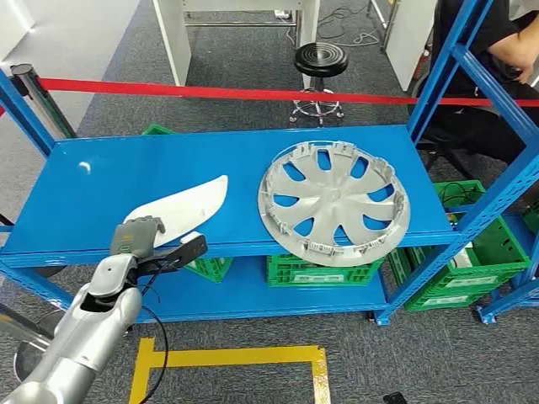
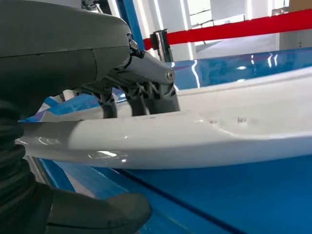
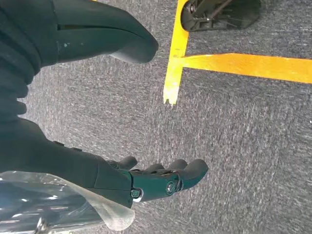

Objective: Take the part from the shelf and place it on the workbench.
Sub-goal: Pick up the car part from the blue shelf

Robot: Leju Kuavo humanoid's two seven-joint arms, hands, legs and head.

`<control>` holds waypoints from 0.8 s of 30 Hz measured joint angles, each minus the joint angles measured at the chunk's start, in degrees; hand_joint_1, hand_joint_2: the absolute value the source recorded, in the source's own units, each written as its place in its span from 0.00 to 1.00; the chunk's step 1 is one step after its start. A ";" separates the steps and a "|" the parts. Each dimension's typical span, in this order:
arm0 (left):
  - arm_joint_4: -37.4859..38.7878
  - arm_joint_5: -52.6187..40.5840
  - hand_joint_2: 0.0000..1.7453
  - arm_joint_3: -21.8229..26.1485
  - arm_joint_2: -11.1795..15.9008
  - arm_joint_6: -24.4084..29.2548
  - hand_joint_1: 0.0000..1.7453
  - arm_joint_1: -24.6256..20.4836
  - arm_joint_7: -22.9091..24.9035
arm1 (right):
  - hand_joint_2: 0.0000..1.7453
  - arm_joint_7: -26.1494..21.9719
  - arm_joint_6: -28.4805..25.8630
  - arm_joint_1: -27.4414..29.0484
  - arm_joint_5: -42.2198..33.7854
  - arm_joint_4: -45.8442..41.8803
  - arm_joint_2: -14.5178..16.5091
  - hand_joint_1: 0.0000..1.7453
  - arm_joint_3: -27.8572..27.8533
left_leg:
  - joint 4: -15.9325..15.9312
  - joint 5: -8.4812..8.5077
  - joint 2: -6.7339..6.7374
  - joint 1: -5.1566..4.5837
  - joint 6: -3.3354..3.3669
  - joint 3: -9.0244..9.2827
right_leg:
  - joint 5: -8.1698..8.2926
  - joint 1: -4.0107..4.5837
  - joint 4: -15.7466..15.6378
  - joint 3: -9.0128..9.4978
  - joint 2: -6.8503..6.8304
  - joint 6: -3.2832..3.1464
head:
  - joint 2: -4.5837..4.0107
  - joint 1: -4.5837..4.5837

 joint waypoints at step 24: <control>-2.16 3.04 1.00 0.19 0.65 2.57 1.00 -1.46 -2.11 | 1.00 -1.01 0.29 0.05 1.96 -0.21 0.15 0.00 -1.33 | 0.03 0.17 0.03 0.00 0.03 -0.25 | 0.20 0.00 0.02 0.43 0.09 0.01 | 0.00 0.01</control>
